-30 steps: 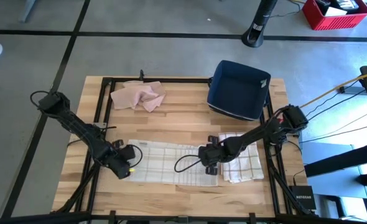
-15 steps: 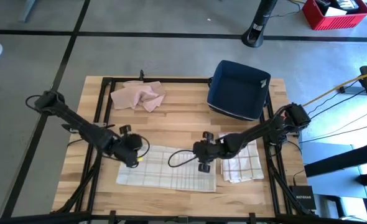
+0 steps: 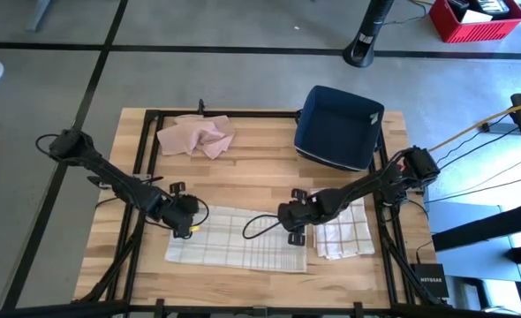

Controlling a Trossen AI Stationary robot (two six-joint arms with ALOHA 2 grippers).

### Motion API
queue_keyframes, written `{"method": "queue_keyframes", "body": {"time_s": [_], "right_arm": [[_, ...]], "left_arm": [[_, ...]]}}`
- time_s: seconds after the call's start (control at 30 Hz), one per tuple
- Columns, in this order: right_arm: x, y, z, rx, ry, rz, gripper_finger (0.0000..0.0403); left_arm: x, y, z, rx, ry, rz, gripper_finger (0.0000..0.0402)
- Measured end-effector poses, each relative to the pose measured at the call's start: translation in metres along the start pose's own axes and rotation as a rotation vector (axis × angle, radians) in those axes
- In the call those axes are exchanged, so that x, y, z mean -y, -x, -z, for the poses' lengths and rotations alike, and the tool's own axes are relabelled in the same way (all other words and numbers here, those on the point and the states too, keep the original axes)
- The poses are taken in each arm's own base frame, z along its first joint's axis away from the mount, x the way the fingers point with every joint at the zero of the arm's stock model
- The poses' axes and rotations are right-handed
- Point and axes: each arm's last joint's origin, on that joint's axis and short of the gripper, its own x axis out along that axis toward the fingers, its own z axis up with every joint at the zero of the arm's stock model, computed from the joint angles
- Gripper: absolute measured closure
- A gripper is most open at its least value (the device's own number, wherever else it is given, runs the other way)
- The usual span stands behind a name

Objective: Fold towel
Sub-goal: Fold the white with grey-stripe towel

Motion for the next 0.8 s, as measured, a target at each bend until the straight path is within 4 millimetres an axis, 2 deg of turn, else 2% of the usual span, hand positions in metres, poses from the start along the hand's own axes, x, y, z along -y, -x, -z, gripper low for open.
{"method": "queue_keyframes", "body": {"time_s": [0.3, 0.43, 0.8], "right_arm": [[-0.003, -0.024, 0.004, -0.034, 0.028, 0.008, 0.0237], [-0.003, -0.025, 0.004, -0.037, 0.026, 0.006, 0.0244], [-0.004, -0.025, 0.003, -0.032, 0.022, -0.022, 0.0344]], "left_arm": [[0.002, 0.0, -0.004, 0.037, -0.002, 0.02, 0.0255], [0.003, 0.0, -0.004, 0.041, -0.001, 0.023, 0.0255], [0.004, -0.001, -0.01, 0.085, -0.026, 0.051, 0.0255]]}}
